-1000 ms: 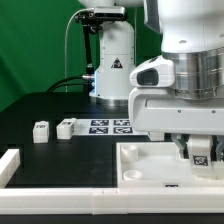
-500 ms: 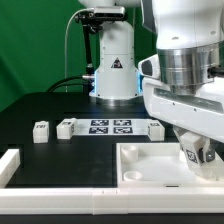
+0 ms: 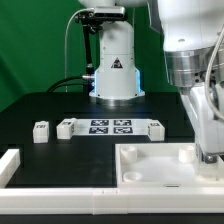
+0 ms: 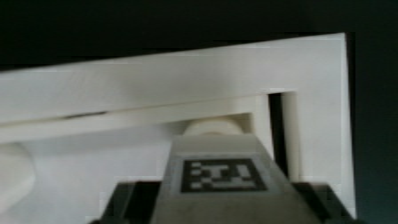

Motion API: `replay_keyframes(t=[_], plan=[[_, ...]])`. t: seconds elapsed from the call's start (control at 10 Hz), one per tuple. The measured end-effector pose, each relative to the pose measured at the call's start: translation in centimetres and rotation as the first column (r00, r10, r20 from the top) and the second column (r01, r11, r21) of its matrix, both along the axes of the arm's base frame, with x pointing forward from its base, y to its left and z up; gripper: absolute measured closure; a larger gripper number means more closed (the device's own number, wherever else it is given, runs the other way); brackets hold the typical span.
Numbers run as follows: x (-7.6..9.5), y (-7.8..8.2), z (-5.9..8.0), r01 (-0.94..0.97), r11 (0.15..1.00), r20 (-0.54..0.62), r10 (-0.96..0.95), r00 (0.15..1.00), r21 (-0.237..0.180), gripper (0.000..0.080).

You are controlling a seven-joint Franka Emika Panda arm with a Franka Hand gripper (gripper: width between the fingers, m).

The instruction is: Assemble one leg

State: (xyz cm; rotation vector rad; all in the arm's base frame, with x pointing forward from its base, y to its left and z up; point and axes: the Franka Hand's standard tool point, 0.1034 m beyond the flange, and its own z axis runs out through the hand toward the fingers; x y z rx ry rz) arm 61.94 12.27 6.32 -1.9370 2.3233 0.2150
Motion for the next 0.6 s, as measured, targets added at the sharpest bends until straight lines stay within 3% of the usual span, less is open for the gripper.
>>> replay_keyframes(t=[0.3,0.4,0.5,0.6], plan=[[-0.02,0.40,-0.19,0.147,0.989,-0.027,-0.147,0.989,0.004,0.0523],[-0.04,0.47,-0.19,0.133,0.991,-0.025,-0.133,0.991,0.004,0.0448],[-0.05,0.51,-0.20,0.131,0.991,-0.024,-0.131,0.991,0.004,0.0300],[-0.05,0.53,-0.20,0.109,0.994,-0.020,-0.109,0.994,0.005,0.0300]])
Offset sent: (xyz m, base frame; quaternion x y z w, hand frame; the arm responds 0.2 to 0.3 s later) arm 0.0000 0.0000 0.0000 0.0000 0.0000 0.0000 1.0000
